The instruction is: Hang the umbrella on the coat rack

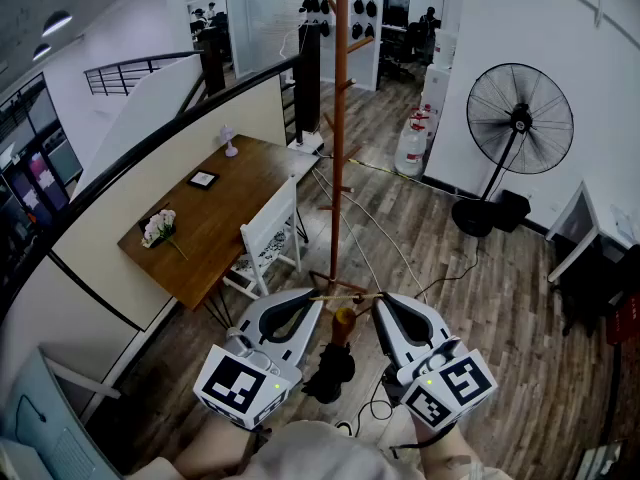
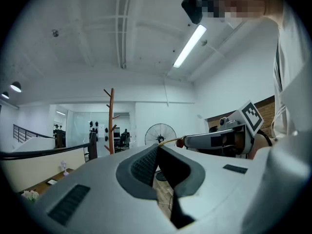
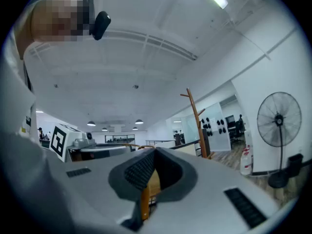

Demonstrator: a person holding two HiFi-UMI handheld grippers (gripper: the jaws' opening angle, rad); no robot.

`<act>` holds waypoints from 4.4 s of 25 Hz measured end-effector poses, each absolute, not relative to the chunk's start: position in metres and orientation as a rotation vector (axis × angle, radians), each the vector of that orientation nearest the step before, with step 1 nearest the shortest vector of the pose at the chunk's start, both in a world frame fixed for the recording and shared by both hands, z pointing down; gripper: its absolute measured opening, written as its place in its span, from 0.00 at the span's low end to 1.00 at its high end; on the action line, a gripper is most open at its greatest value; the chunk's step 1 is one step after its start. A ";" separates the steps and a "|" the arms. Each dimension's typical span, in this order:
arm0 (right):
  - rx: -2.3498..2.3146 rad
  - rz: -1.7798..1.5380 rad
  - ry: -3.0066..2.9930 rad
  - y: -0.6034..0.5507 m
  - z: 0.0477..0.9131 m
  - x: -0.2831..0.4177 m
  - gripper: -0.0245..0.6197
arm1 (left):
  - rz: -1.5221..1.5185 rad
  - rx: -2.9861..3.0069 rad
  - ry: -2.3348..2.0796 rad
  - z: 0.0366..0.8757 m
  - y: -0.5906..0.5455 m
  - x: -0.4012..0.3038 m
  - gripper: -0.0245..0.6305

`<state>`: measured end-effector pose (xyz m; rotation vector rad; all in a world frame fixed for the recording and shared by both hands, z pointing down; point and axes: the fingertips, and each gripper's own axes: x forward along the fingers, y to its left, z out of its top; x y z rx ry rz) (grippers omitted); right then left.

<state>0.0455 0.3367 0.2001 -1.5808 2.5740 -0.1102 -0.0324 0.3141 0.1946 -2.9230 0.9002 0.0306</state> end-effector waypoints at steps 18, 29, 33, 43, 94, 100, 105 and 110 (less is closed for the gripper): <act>-1.494 -0.134 2.627 0.354 0.223 0.069 0.05 | -0.010 -2.895 1.015 0.216 0.332 -0.009 0.04; -1.380 -0.222 2.698 0.349 0.252 0.070 0.05 | -0.070 -2.896 1.124 0.245 0.338 -0.005 0.04; -1.353 -0.202 2.708 0.338 0.251 0.064 0.05 | -0.057 -2.876 1.137 0.243 0.327 -0.010 0.04; -1.366 -0.200 2.714 0.268 0.259 0.058 0.05 | -0.049 -2.882 1.134 0.251 0.257 -0.017 0.04; -1.689 -0.450 2.578 -0.137 0.315 0.074 0.05 | -0.269 -3.157 0.679 0.320 -0.171 0.008 0.04; -1.641 -0.514 2.601 -0.157 0.335 0.087 0.05 | -0.327 -3.158 0.721 0.337 -0.193 0.022 0.04; -1.605 -0.575 2.611 -0.170 0.351 0.093 0.05 | -0.362 -3.154 0.754 0.350 -0.206 0.030 0.04; -1.625 -0.611 2.596 -0.179 0.363 0.093 0.05 | -0.390 -3.171 0.751 0.360 -0.218 0.029 0.04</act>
